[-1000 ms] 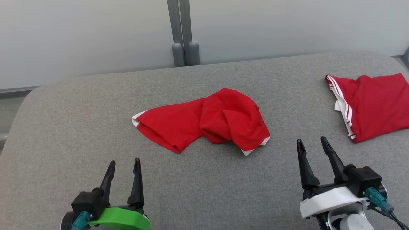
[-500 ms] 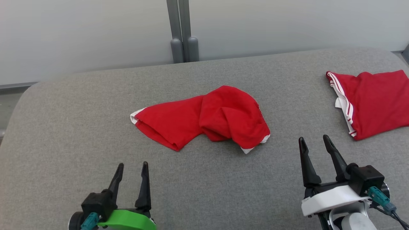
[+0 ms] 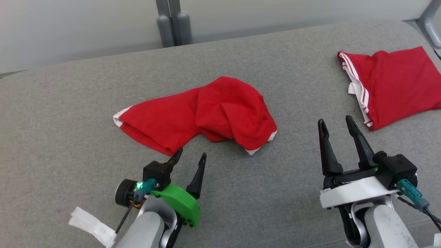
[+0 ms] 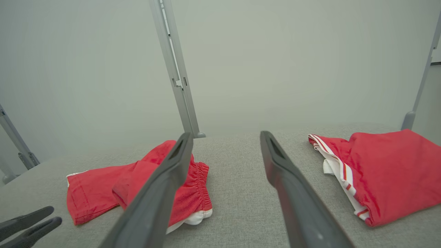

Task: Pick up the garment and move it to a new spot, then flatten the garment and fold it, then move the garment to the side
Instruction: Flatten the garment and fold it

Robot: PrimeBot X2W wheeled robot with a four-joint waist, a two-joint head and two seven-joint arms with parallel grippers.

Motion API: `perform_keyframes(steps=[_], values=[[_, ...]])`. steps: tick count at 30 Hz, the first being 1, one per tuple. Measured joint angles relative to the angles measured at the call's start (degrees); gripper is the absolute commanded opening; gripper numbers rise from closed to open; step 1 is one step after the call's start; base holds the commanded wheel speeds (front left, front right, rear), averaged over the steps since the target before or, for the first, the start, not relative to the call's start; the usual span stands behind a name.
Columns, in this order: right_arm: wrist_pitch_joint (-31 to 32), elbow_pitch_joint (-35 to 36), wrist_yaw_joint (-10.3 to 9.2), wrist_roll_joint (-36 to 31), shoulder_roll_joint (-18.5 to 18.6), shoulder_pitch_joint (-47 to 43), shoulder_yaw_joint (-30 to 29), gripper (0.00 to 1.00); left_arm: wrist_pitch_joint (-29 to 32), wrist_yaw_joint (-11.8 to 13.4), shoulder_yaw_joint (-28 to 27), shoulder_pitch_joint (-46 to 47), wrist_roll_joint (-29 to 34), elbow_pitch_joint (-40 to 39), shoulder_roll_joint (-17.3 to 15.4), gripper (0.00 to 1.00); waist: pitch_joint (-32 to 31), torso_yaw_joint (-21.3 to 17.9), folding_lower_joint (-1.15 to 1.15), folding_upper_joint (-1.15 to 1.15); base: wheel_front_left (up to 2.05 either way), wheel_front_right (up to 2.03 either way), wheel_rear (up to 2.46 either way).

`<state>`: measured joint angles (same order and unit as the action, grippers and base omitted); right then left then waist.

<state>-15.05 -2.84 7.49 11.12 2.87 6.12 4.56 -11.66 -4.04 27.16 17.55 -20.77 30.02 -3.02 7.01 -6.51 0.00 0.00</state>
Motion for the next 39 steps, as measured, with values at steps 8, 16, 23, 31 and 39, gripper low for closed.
perform_keyframes(steps=[8,16,23,31,39], values=[[0.0,0.5,0.01,1.1,0.0,1.7,0.3,1.00,-1.3,0.5,1.6,9.1,-3.5,11.5,0.2,1.00,4.4,-5.9,0.00,0.00,0.00,0.00,0.00],[0.0,0.8,0.01,1.5,0.0,1.7,-0.2,1.00,-3.0,1.5,3.1,12.1,-8.6,16.1,0.3,1.00,7.6,-10.9,0.00,0.00,0.00,0.00,0.00],[0.0,0.9,0.01,1.5,0.0,2.0,0.3,1.00,-3.3,2.9,1.9,14.6,-11.0,15.5,0.2,0.00,8.7,-12.0,0.00,0.00,0.00,0.00,0.00],[0.0,0.9,0.01,1.5,0.0,2.0,-1.0,1.00,-3.3,1.0,2.4,11.8,-9.4,10.4,0.2,0.00,7.6,-10.2,0.00,0.00,0.00,0.00,0.00],[0.0,0.7,0.01,1.5,0.0,0.6,-1.9,1.00,-2.2,0.2,3.4,7.3,-7.5,2.4,-3.0,0.00,5.1,-7.1,0.00,0.00,0.00,0.00,0.00]])
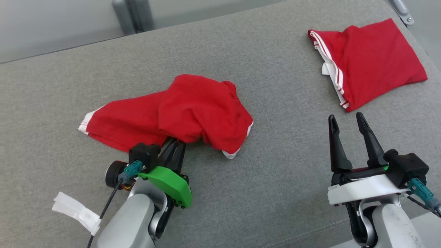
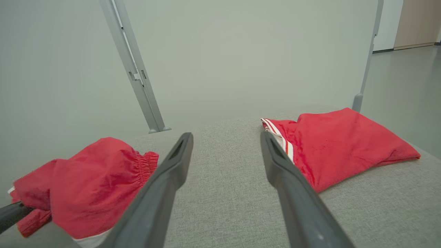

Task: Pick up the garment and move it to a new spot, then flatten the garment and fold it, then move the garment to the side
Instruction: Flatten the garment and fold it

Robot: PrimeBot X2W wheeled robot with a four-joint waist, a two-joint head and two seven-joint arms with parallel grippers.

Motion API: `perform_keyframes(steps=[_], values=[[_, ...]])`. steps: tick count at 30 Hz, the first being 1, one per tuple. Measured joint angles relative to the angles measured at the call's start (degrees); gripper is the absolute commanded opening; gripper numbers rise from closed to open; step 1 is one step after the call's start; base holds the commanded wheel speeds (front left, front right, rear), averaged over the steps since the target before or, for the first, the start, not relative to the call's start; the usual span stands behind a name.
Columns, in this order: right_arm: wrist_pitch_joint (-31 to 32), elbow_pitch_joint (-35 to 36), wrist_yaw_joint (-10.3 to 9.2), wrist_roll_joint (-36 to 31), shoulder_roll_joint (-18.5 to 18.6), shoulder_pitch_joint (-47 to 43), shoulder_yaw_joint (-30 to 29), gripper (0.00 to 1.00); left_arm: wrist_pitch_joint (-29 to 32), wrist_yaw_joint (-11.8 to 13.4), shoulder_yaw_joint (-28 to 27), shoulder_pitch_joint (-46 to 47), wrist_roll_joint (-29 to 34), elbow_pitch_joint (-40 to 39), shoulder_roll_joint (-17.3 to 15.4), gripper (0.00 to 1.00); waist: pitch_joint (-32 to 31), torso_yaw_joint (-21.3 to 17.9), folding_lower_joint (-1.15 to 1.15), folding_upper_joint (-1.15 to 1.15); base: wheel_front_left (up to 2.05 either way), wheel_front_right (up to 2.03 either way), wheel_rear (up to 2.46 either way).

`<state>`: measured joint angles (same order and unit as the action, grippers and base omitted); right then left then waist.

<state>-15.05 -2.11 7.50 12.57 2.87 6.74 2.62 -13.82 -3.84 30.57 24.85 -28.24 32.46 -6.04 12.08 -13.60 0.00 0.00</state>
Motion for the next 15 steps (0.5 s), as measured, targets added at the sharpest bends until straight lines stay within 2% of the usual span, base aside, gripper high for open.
perform_keyframes(steps=[6,12,15], values=[[0.0,-0.1,0.00,0.0,0.0,-0.8,0.0,1.00,8.3,2.2,1.1,-4.1,0.7,-13.8,-5.6,0.00,-2.2,2.3,0.00,0.00,0.00,0.00,0.00],[0.0,0.0,0.00,0.2,0.0,-1.3,-0.1,1.00,17.1,7.1,-0.5,-8.6,2.1,-33.4,-12.5,0.00,-3.6,3.8,0.00,0.00,0.00,0.00,0.00],[0.0,0.0,0.00,0.4,0.0,-1.3,-0.3,1.00,20.6,9.4,-2.3,-10.9,1.5,-38.7,-15.0,0.00,-3.5,4.0,0.00,0.00,0.00,0.00,0.00]])
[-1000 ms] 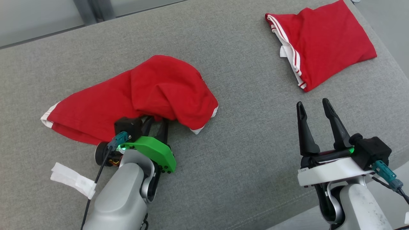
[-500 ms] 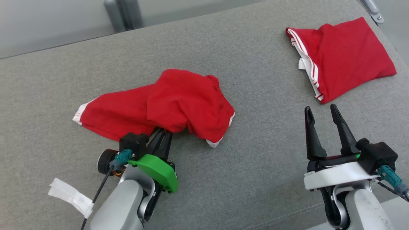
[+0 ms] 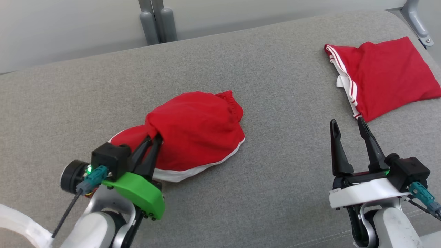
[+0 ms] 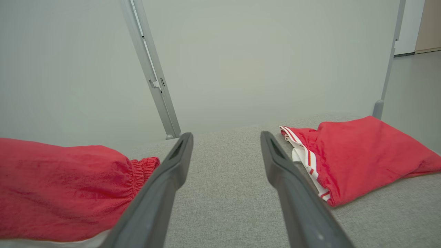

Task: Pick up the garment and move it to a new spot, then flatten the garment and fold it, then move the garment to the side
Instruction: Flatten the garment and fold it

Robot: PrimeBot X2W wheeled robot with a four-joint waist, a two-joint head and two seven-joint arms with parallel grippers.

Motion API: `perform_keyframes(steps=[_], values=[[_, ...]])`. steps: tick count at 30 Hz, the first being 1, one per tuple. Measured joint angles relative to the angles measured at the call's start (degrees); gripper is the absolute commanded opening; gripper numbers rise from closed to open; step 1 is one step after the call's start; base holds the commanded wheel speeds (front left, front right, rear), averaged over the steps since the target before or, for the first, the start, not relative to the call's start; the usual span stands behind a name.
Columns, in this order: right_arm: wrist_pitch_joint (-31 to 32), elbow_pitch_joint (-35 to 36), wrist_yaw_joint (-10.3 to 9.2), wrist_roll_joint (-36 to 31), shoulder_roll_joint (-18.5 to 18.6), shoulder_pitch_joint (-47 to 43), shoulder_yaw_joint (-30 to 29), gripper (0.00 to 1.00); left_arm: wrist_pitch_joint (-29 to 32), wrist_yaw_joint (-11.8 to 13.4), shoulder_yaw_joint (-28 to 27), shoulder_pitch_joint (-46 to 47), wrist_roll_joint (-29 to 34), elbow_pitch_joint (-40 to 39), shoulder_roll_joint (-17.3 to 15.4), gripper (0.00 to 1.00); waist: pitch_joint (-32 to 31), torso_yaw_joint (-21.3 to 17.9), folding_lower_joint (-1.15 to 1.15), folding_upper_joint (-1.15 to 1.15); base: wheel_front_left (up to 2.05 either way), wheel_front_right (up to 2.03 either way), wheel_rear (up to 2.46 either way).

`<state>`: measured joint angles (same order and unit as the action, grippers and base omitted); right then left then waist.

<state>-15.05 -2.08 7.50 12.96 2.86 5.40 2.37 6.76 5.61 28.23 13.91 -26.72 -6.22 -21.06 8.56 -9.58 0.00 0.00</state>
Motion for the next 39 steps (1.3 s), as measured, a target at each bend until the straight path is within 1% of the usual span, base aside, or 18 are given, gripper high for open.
perform_keyframes(steps=[2,3,8,14,21,22,23,24,28,32,35,39], values=[[0.0,0.0,0.00,0.1,0.0,0.0,0.0,1.00,1.6,0.9,-1.4,-1.3,-1.7,-0.4,-1.1,0.00,0.3,-0.1,0.00,0.00,0.00,0.00,0.00],[0.0,0.0,0.00,0.2,0.0,0.0,0.0,1.00,2.0,1.0,-2.1,-1.6,-2.6,0.2,-1.2,0.00,0.4,-0.1,0.00,0.00,0.00,0.00,0.00],[0.0,-0.1,0.00,0.4,0.0,0.8,0.6,1.00,2.1,0.9,-4.3,-1.4,-4.6,8.4,-2.1,0.00,1.5,-0.6,0.00,0.00,0.00,0.00,0.00],[0.0,-0.6,0.00,0.3,0.0,1.3,0.7,1.00,-0.8,0.4,-5.8,2.6,-5.5,18.4,-0.9,0.00,2.8,-1.6,0.00,0.00,0.00,0.00,0.00],[0.0,-1.1,0.00,0.1,0.0,2.0,0.5,1.00,-4.8,-1.1,-5.8,8.4,-5.5,29.9,1.8,0.00,3.7,-1.6,0.00,0.00,0.00,0.00,0.00],[0.0,-1.2,0.00,0.0,0.0,2.0,0.6,1.00,-5.4,-1.1,-5.7,9.3,-5.4,31.5,2.1,0.11,3.8,-1.5,0.00,0.00,0.00,0.00,0.00],[0.0,-1.3,0.00,0.0,0.0,2.0,0.7,1.00,-6.2,-1.1,-5.7,10.2,-5.3,32.9,2.4,0.43,3.8,-1.5,0.00,0.00,0.00,0.00,0.00],[0.0,-1.3,0.00,0.0,0.0,2.1,0.8,1.00,-6.9,-1.1,-5.7,10.7,-5.2,33.8,2.7,1.00,3.8,-1.5,0.00,0.00,0.00,0.00,0.00],[0.0,-1.5,0.00,0.0,0.0,2.2,0.6,1.00,-10.5,-1.6,-6.0,11.9,-5.2,36.9,4.0,1.00,3.6,-1.2,0.00,0.00,0.00,0.00,0.00],[0.0,-1.6,0.00,-0.1,0.0,2.0,-0.3,1.00,-13.2,-2.1,-6.5,10.5,-6.0,37.9,4.1,1.00,2.9,-0.5,0.00,0.00,0.00,0.00,0.00],[0.0,-1.6,0.00,-0.3,0.0,1.8,-0.4,1.00,-15.0,-2.3,-6.7,7.7,-6.5,37.2,4.4,1.00,2.4,0.4,0.00,0.00,0.00,0.00,0.00],[0.0,-1.6,0.00,-0.5,0.0,1.4,-0.4,1.00,-16.6,-2.4,-6.7,3.7,-7.5,34.1,5.1,1.00,1.7,2.0,0.00,0.00,0.00,0.00,0.00]])
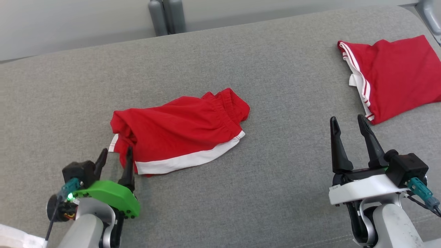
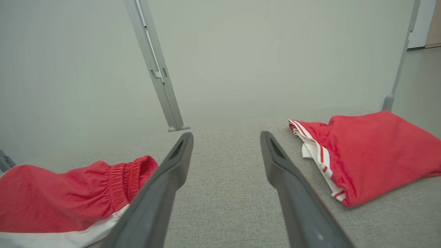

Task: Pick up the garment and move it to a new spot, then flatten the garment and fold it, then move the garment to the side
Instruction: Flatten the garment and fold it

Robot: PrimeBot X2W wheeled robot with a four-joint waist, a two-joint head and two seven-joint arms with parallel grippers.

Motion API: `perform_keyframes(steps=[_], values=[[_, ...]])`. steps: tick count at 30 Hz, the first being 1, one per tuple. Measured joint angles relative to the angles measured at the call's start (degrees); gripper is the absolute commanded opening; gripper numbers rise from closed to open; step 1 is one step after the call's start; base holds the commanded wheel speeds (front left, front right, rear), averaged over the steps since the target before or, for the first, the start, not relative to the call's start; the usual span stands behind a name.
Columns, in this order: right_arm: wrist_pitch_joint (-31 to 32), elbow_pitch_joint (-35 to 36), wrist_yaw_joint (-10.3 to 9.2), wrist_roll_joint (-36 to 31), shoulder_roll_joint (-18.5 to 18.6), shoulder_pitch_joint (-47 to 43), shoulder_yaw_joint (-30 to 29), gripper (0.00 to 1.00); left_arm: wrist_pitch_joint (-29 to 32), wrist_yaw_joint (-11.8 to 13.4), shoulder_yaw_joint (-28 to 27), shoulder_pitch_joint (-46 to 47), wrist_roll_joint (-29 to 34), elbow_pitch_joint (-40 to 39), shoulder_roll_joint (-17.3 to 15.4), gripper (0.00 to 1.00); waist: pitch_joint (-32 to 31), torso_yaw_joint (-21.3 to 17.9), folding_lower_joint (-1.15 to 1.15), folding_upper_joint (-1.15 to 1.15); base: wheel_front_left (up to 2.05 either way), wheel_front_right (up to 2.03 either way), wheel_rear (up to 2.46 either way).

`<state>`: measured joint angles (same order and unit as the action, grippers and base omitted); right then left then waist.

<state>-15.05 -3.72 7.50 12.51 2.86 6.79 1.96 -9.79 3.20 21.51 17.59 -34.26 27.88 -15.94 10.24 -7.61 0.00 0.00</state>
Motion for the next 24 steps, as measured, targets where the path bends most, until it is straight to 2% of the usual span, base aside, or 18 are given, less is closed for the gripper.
perform_keyframes(steps=[6,15,16,17,18,19,20,21,24], values=[[0.0,-0.1,0.00,-0.2,0.0,-0.1,0.6,1.00,1.0,-0.4,1.8,-5.0,-1.7,-4.3,2.3,1.00,-1.0,1.7,0.00,0.00,0.00,0.00,0.00],[0.0,-0.1,0.00,-1.0,0.0,-0.1,0.7,1.00,1.1,-0.8,2.3,-4.7,-2.5,-2.0,3.2,1.00,-0.4,-0.3,0.00,0.00,0.00,0.00,0.00],[0.0,-0.1,-0.01,-1.1,0.0,-0.1,0.6,1.00,1.1,-1.1,2.3,-4.6,-2.6,-1.7,3.5,0.76,-0.4,-0.6,0.00,0.00,0.00,0.00,0.00],[0.0,-0.1,0.00,-1.1,0.0,-0.1,0.6,1.00,1.1,-1.2,2.4,-4.5,-2.6,-1.5,3.7,0.57,-0.4,-0.8,0.00,0.00,0.00,0.00,0.00],[0.0,-0.1,0.00,-1.1,0.0,-0.2,0.5,1.00,1.1,-1.3,2.5,-4.4,-2.7,-1.2,3.8,0.47,-0.4,-0.9,0.00,0.00,0.00,0.00,0.00],[0.0,-0.1,0.00,-1.1,0.0,-0.2,0.6,1.00,1.0,-1.4,2.5,-4.4,-2.8,-0.9,3.8,0.33,-0.4,-1.0,0.00,0.00,0.00,0.00,0.00],[0.0,-0.2,0.00,-1.1,0.0,-0.2,0.6,1.00,0.8,-1.5,2.5,-4.3,-2.9,-0.6,3.8,0.12,-0.5,-1.1,0.00,0.00,0.00,0.00,0.00],[0.0,-0.2,0.00,-1.1,0.0,-0.2,0.6,1.00,0.5,-1.7,2.5,-4.3,-2.9,-0.4,3.8,0.00,-0.6,-1.2,0.00,0.00,0.00,0.00,0.00],[0.0,-0.2,0.00,-1.1,0.0,-0.5,0.3,1.00,-0.8,-2.1,2.6,-4.1,-2.9,-0.3,4.0,0.00,-1.0,-1.0,0.00,0.00,0.00,0.00,0.00]])
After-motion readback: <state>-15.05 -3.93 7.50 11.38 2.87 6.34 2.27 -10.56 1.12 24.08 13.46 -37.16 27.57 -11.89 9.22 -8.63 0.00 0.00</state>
